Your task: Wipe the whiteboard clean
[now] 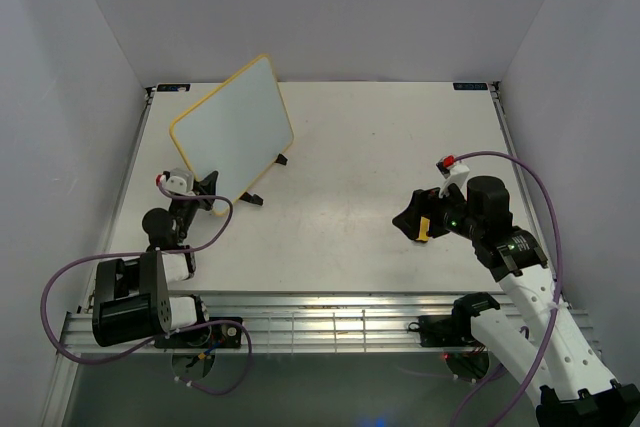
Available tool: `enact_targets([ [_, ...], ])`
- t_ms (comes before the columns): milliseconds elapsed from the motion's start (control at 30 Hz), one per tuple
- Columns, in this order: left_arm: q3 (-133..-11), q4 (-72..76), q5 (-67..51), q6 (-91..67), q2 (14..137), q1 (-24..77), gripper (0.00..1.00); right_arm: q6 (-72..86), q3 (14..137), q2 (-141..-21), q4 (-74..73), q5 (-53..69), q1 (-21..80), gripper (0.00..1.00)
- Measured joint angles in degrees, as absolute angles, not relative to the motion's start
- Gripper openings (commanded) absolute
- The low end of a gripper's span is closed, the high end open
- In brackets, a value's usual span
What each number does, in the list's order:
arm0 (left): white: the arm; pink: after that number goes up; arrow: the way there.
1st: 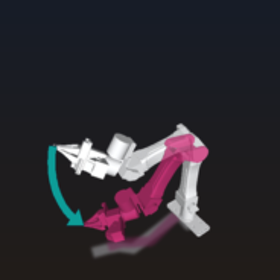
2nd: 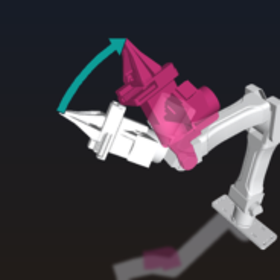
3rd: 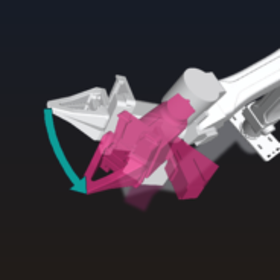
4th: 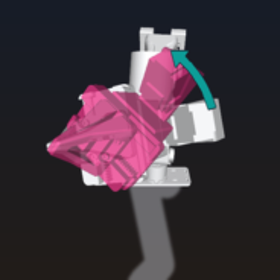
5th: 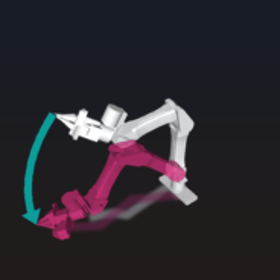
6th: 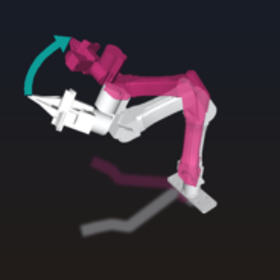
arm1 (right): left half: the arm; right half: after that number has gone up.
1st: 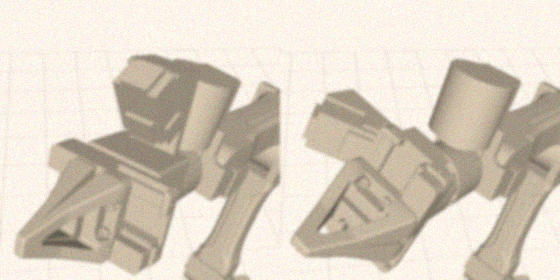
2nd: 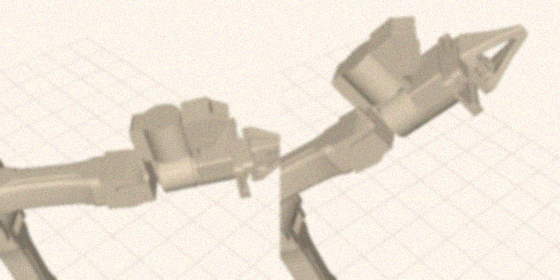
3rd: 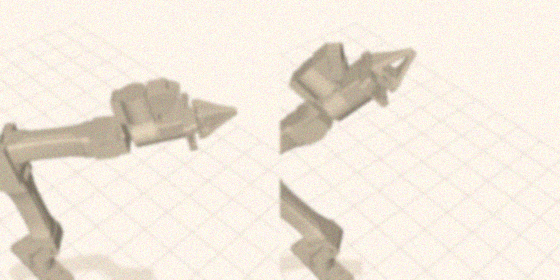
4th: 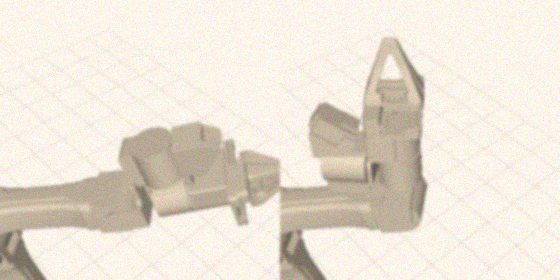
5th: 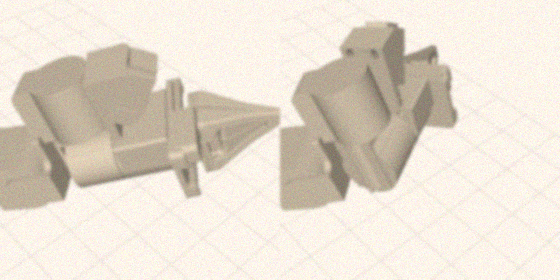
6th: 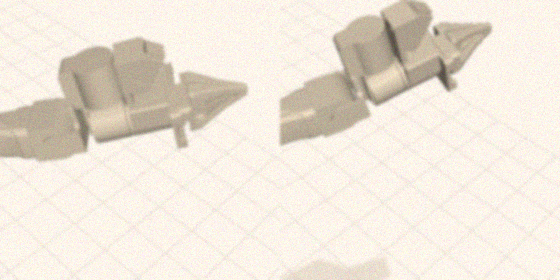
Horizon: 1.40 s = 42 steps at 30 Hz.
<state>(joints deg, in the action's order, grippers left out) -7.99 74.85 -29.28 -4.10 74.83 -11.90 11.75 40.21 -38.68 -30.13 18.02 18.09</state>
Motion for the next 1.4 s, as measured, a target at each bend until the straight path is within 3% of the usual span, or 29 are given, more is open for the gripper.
enact_targets([
  [367,-8.21,70.74,-27.20,-1.80,74.46,-12.34,0.49,11.73,40.21,-38.76,-30.11,18.00,18.13,0.90],
  [400,-8.21,70.63,-27.18,-1.67,74.41,-12.40,0.57,11.70,40.21,-38.72,-30.11,18.00,18.13,0.90],
  [433,-8.21,70.43,-27.07,-1.13,74.39,-12.49,0.59,11.70,40.21,-38.70,-30.11,18.00,18.13,0.90],
  [967,-7.97,68.14,-23.99,0.23,73.63,-13.37,0.59,11.70,40.21,-38.20,-30.11,18.00,18.13,0.90],
  [1100,-6.70,69.01,-22.35,1.48,73.28,-13.10,0.71,11.73,40.21,-38.04,-30.11,18.00,18.13,0.90],
  [1400,-5.98,68.99,-19.14,4.91,72.27,-11.73,0.64,11.70,40.21,-36.62,-30.09,18.09,18.13,0.90],
])
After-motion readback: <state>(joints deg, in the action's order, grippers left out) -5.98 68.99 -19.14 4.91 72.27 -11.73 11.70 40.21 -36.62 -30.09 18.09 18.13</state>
